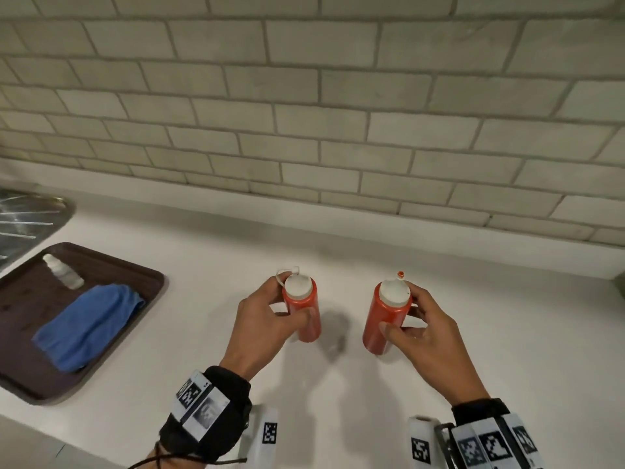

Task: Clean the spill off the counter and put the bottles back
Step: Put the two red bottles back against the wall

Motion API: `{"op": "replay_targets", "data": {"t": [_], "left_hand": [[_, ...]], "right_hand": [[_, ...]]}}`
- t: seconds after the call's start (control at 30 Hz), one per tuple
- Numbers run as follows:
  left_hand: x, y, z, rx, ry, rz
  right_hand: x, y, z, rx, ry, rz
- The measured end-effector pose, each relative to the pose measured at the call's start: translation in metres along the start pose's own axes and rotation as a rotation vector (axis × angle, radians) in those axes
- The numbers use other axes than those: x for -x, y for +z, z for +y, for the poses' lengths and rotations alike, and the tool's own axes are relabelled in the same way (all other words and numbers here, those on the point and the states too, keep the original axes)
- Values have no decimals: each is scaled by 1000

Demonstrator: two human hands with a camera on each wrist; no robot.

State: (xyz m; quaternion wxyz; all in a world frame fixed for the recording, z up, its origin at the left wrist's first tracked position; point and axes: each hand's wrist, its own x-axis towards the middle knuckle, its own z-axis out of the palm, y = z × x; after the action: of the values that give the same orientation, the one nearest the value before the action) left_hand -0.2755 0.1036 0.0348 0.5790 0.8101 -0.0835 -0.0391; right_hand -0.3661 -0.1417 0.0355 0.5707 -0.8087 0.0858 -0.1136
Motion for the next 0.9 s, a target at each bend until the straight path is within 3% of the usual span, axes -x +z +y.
{"op": "replay_targets", "data": {"t": [0.53,0.7,0.9], "left_hand": [[-195,-8,-2,-171,107,-186],[-244,0,1,-186,115,-253],[-288,17,-2,-177,152,-237]], "right_hand": [[-147,57,-21,109,44,205],[-198,80,-14,90,80,225],[-255,94,11,133,108,241]]}}
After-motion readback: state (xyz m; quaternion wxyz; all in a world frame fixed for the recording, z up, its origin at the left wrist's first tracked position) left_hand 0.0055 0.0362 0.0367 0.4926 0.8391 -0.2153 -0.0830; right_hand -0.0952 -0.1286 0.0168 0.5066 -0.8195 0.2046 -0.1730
